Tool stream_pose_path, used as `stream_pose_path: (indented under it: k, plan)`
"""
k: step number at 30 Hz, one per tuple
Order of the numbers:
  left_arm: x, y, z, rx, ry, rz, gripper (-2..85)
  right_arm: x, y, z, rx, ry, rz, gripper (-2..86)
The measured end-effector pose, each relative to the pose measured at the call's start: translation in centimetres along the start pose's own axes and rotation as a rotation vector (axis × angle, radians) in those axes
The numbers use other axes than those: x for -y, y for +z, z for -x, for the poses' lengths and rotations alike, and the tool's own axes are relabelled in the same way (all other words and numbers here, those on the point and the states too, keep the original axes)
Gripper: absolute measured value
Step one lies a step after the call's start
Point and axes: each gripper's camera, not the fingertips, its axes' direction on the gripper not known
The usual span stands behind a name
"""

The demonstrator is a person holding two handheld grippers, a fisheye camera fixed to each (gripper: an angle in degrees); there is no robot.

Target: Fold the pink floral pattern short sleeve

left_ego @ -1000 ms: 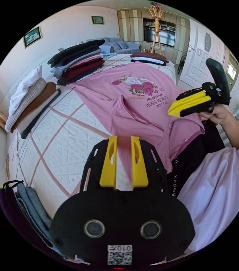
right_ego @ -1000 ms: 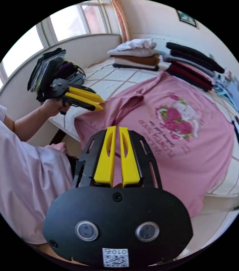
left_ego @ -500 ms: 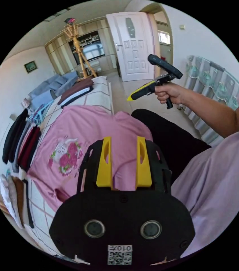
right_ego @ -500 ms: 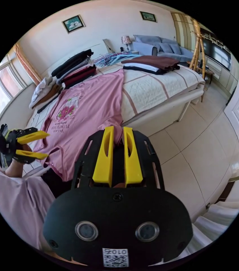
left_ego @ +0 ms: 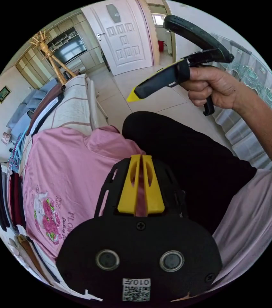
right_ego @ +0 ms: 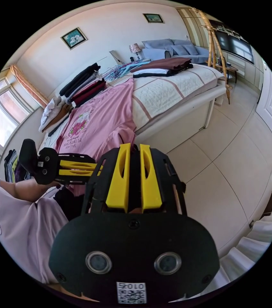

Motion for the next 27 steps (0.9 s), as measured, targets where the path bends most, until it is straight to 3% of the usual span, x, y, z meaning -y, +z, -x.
stream_pose_path:
  k: [6, 11, 13, 14, 18, 27]
  plan:
    - [0.2, 0.3, -0.3, 0.112, 0.050, 0.020, -0.2, 0.8, 1.0, 0.6, 0.011, -0.034, 0.013, 6.5]
    - [-4.3, -2.2, 6.9, -0.216, -0.248, -0.214, -0.3, 1.3, 0.5, 0.3, 0.009, -0.046, 0.032, 7.0]
    - [-9.6, -1.8, 12.2, -0.438, -0.530, -0.358, -0.3, 1.6, 0.6, -0.1, 0.031, -0.052, 0.043, 7.5]
    - [-11.0, -1.6, 13.3, -0.465, -0.595, -0.379, -0.3, 1.9, 0.8, -0.2, 0.041, -0.066, 0.058, 7.8]
    - [-17.4, -0.2, 16.5, -0.409, -0.812, -0.367, -0.3, 3.1, 2.4, 0.6, 0.034, -0.146, 0.125, 9.0]
    - [-18.2, 0.8, 16.4, -0.333, -0.776, -0.338, -0.3, 7.1, 5.4, 3.3, 0.034, -0.382, 0.307, 8.7]
